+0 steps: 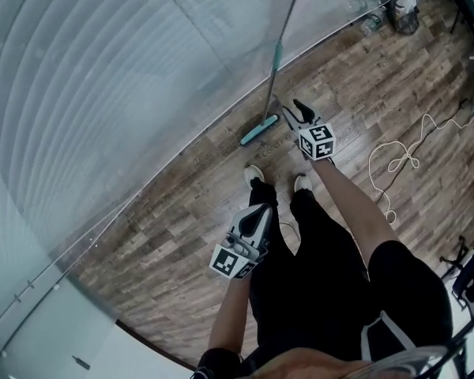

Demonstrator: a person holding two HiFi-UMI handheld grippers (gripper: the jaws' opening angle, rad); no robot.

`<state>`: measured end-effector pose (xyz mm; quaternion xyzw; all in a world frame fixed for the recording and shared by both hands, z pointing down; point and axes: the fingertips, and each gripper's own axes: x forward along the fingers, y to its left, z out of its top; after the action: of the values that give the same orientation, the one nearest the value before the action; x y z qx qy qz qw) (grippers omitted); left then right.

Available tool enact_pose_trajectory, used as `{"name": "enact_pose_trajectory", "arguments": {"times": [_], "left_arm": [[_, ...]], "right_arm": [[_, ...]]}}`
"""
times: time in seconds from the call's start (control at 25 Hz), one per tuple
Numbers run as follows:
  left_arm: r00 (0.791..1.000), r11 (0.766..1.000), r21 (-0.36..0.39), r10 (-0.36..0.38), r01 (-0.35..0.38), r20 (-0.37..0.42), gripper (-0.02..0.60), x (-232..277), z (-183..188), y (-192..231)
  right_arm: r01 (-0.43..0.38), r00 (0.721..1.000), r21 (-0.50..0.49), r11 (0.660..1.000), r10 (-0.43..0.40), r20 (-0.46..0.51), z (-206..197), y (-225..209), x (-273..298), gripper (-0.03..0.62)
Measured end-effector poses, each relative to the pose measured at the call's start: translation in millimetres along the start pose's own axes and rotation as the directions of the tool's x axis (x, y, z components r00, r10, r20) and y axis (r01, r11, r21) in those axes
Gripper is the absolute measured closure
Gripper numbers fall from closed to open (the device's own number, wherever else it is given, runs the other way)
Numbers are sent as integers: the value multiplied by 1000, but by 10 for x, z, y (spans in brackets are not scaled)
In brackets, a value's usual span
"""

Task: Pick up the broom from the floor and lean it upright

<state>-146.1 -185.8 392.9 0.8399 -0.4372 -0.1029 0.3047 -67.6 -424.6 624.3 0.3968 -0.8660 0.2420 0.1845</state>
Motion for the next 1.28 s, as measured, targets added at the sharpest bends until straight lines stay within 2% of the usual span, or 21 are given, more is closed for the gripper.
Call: {"name": "enact_pose_trajectory", "arguments": {"times": [0.12, 0.24, 0.36, 0.44, 0.48, 0.56, 0.68, 0.76, 0.84, 0.92, 1.08, 1.28], "left_arm": [[1000, 999, 34, -3, 3, -7, 554, 20, 285, -340], [1000, 998, 67, 3, -3, -10, 554, -6, 576, -646], [999, 994, 100, 37, -36, -11, 554, -23, 757, -851], [999, 993, 111, 49, -48, -2, 554, -55, 819, -1036], [999, 993, 108, 46, -48, 14, 554, -76, 861, -1139], [997, 993, 98, 59, -64, 53, 553, -136, 952, -1298], [990, 986, 113, 115, -124, 83, 552, -257, 1066, -1447], [981, 973, 167, 134, -156, 138, 553, -233, 1324, -1580], [967, 955, 223, 149, -194, 206, 552, -188, 1566, -1734], [954, 940, 251, 169, -232, 248, 552, -177, 1690, -1874], [939, 921, 300, 155, -250, 307, 554, -114, 1916, -2154], [939, 903, 363, 111, -232, 324, 554, 36, 2020, -2288]], "right_arm": [[-59, 998, -35, 998, 61, 34, 234, 402, -883, 430], [-96, 988, -43, 994, 101, 113, 819, 777, -1741, 443], [-157, 967, -113, 981, 176, 182, 1377, 1148, -2332, 460], [-212, 949, -164, 963, 243, 203, 1591, 1393, -2662, 528], [-243, 938, -185, 952, 279, 205, 1666, 1514, -2801, 539], [-301, 917, -201, 932, 341, 207, 1812, 1764, -3036, 558], [-358, 879, -211, 910, 405, 253, 2088, 2130, -3373, 570], [-378, 852, -229, 897, 434, 291, 2339, 2303, -3548, 574], [-383, 838, -257, 887, 451, 306, 2535, 2396, -3709, 574], [-391, 825, -264, 882, 463, 324, 2661, 2452, -3896, 574], [-430, 770, -310, 848, 524, 364, 2867, 2644, -4246, 574], [-396, 761, -385, 834, 533, 371, 2926, 2664, -4284, 576]]}}
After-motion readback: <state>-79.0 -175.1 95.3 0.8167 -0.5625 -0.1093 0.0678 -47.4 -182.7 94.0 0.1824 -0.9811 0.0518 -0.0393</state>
